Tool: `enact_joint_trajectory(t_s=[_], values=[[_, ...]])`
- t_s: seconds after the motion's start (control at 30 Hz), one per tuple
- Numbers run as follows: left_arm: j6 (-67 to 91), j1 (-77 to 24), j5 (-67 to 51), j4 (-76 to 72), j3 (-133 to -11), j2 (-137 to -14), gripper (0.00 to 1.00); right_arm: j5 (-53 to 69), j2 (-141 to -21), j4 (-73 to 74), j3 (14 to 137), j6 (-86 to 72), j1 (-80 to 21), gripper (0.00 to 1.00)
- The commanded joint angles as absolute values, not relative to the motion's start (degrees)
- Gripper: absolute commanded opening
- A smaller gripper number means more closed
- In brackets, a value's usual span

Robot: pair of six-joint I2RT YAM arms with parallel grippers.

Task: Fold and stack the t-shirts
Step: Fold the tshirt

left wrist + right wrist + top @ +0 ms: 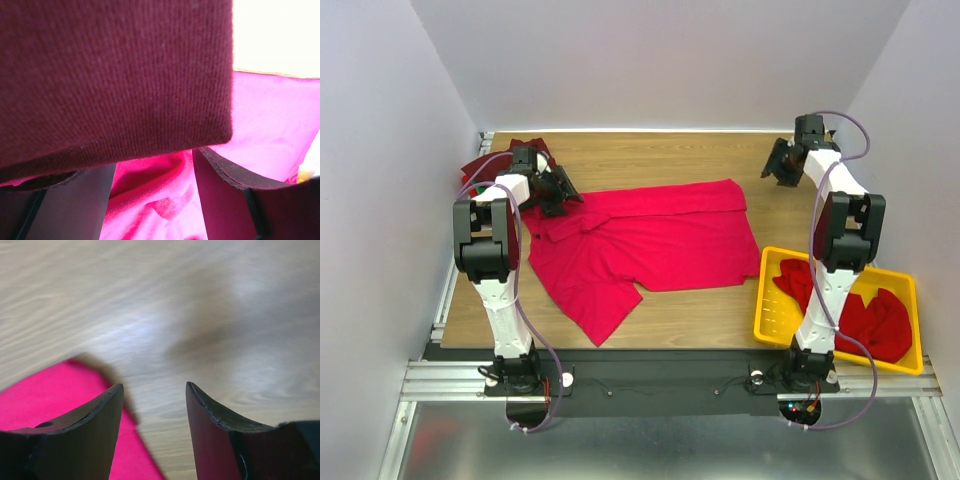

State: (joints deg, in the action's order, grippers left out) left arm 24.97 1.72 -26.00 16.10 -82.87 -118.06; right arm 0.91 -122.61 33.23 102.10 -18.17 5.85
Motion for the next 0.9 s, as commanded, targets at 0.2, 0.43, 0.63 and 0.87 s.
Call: enact_joint_trajectory(t_s=[0.2, 0.43, 0.63, 0.87], values=[[22.0, 3.3, -20.3, 21.5, -80.4, -120.7, 0.74, 19.8, -126.9, 30.8, 110.7, -20.0, 3.8, 0.59], [22.0, 3.3, -20.2, 22.1, -80.9, -120.6, 0.74, 23.4, -131.6, 30.1, 112.2, -20.6, 2.6, 0.59], [22.1, 3.3, -20.2, 22.2, -81.1, -120.7, 0.74, 23.7, -134.5, 29.8, 112.7, -20.1, 1.8, 0.59], [22.0, 3.3, -20.1, 22.5, -81.2, -120.8, 0.74, 24.8, -134.8, 29.4, 111.9, -20.9, 1.3, 0.58]])
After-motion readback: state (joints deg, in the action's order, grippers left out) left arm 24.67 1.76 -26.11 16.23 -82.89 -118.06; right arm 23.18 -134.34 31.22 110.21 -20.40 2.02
